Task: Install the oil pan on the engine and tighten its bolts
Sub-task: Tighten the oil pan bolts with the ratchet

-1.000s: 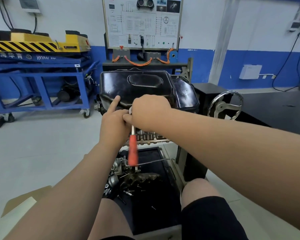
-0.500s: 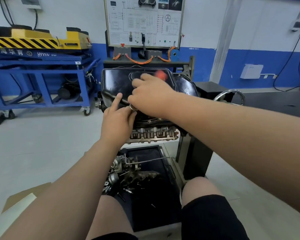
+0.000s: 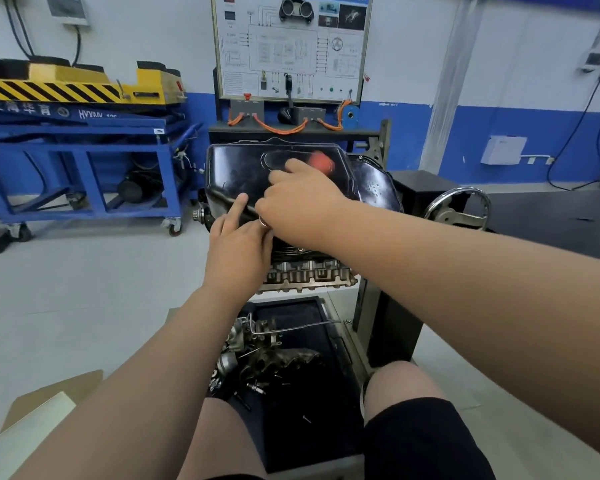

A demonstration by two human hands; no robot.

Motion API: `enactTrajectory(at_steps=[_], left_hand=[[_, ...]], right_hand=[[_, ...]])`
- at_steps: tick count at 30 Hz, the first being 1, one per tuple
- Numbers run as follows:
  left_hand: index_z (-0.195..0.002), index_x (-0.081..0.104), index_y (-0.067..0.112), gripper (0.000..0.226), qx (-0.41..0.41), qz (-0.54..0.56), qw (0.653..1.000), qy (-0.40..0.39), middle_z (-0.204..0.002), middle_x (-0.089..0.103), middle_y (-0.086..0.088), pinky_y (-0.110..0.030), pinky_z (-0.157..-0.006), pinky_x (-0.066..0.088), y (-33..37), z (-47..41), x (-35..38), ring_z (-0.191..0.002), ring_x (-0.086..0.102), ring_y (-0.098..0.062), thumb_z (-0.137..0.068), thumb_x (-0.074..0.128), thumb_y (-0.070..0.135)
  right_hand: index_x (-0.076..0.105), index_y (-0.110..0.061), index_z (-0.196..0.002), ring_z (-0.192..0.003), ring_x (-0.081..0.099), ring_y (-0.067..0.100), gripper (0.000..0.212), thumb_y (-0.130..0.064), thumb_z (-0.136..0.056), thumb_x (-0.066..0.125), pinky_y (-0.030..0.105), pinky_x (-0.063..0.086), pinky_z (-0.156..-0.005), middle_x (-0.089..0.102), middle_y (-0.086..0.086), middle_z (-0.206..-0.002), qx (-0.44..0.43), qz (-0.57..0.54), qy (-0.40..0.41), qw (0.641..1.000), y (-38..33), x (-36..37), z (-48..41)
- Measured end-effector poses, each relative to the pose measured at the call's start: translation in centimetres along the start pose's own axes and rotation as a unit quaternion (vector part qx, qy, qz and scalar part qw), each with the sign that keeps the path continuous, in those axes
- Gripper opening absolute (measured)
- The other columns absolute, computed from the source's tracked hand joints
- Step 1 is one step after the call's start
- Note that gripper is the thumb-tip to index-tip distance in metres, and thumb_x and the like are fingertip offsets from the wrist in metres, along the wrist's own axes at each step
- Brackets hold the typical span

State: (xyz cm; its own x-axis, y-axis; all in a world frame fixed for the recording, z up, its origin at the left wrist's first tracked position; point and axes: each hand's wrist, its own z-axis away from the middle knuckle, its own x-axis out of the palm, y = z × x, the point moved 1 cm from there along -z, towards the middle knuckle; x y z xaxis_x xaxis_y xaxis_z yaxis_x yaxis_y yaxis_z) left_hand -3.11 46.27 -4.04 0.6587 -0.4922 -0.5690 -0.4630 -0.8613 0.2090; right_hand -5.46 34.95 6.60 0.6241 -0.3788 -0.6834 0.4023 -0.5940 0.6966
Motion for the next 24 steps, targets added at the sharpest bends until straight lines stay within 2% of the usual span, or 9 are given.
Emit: enactTrajectory(at_steps=[2,4,7,9,12,15,19,22,24], left_hand=[[-0.061,0.039,0.034,0.042,-0.019,0.06,0.998,0.017,-0.072,0.066,0.005,-0.039,-0.104,0.023,0.1,0.2,-0.1,-0.14,0.031,-0.026,-0.088,0.058,0.009],[-0.058,0.035,0.034,0.048,-0.026,0.074,0.996,0.03,-0.066,0.063,0.006,-0.038,-0.102,0.022,0.1,0.2,-0.2,-0.139,0.034,-0.027,-0.084,0.061,0.003],[-0.066,0.061,0.016,0.022,-0.011,0.023,1.0,0.004,-0.076,0.07,-0.007,-0.04,-0.099,0.024,0.1,-0.2,-0.2,-0.135,0.039,-0.034,-0.086,0.064,0.009],[-0.077,0.068,0.008,0.015,0.009,-0.021,1.0,-0.013,-0.088,0.072,-0.013,-0.04,-0.099,0.022,-0.1,-0.3,-0.1,-0.134,0.04,-0.035,-0.089,0.061,0.013],[-0.083,0.068,0.007,0.016,0.009,-0.026,0.999,-0.017,-0.101,0.07,-0.015,-0.04,-0.101,0.023,-0.5,-0.1,0.0,-0.138,0.035,-0.031,-0.091,0.056,0.012],[-0.073,0.064,0.008,0.02,-0.011,-0.003,1.0,-0.013,-0.096,0.071,-0.014,-0.046,-0.101,0.029,-0.4,0.1,0.1,-0.139,0.034,-0.03,-0.092,0.057,0.014],[-0.071,0.063,0.015,0.018,-0.024,0.025,0.999,0.006,-0.097,0.071,-0.013,-0.034,-0.1,0.019,0.2,-0.1,0.1,-0.138,0.034,-0.029,-0.088,0.064,0.016],[-0.073,0.052,0.025,0.022,-0.041,0.029,0.999,0.015,-0.096,0.07,-0.008,-0.035,-0.102,0.018,0.1,0.5,0.0,-0.138,0.034,-0.028,-0.084,0.07,0.019],[-0.077,0.058,0.02,0.015,-0.083,0.03,0.996,0.027,-0.09,0.069,-0.002,-0.04,-0.102,0.023,0.3,1.0,-0.1,-0.133,0.039,-0.03,-0.084,0.07,0.023]], right_hand=[[0.041,-0.021,-0.063,-0.066,0.045,0.018,0.034,-0.038,-0.093,0.041,0.035,0.03,-0.074,0.04,-0.005,-0.062,0.084,-0.081,-0.047,0.992,-0.8,0.1,0.0],[0.037,-0.02,-0.062,-0.054,0.036,0.014,0.037,-0.041,-0.092,0.042,0.03,0.03,-0.06,0.035,-0.005,-0.06,0.133,-0.137,-0.073,0.979,-0.8,0.2,0.2],[0.058,-0.023,-0.087,-0.091,0.051,0.02,0.016,-0.029,-0.094,0.045,0.034,0.035,-0.077,0.058,-0.004,-0.084,0.021,-0.042,-0.005,0.999,-0.1,0.0,0.2],[0.061,-0.022,-0.102,-0.111,0.046,0.021,0.019,-0.02,-0.094,0.044,0.035,0.033,-0.088,0.063,-0.005,-0.103,-0.042,0.021,0.027,0.999,0.2,0.1,0.0],[0.056,-0.022,-0.092,-0.102,0.053,0.022,0.013,-0.016,-0.093,0.045,0.033,0.029,-0.085,0.063,-0.005,-0.097,-0.046,0.021,0.017,0.999,-0.6,-0.1,-0.3],[0.041,-0.021,-0.079,-0.079,0.049,0.021,0.015,-0.015,-0.091,0.048,0.033,0.025,-0.078,0.046,-0.005,-0.076,-0.02,0.04,0.001,0.999,-0.8,-0.8,-0.5],[0.026,-0.021,-0.065,-0.076,0.041,0.02,0.034,-0.016,-0.091,0.047,0.033,0.023,-0.077,0.041,-0.004,-0.075,-0.014,0.026,-0.033,0.999,-0.2,-1.2,-0.4],[0.046,-0.019,-0.075,-0.085,0.053,0.021,0.018,-0.019,-0.093,0.046,0.032,0.025,-0.077,0.059,-0.004,-0.088,-0.031,0.028,-0.017,0.999,0.0,-0.8,-0.3],[0.06,-0.02,-0.094,-0.096,0.055,0.022,0.013,-0.018,-0.093,0.047,0.032,0.029,-0.079,0.064,-0.004,-0.098,-0.067,0.056,-0.002,0.996,0.0,-0.5,-0.2]])
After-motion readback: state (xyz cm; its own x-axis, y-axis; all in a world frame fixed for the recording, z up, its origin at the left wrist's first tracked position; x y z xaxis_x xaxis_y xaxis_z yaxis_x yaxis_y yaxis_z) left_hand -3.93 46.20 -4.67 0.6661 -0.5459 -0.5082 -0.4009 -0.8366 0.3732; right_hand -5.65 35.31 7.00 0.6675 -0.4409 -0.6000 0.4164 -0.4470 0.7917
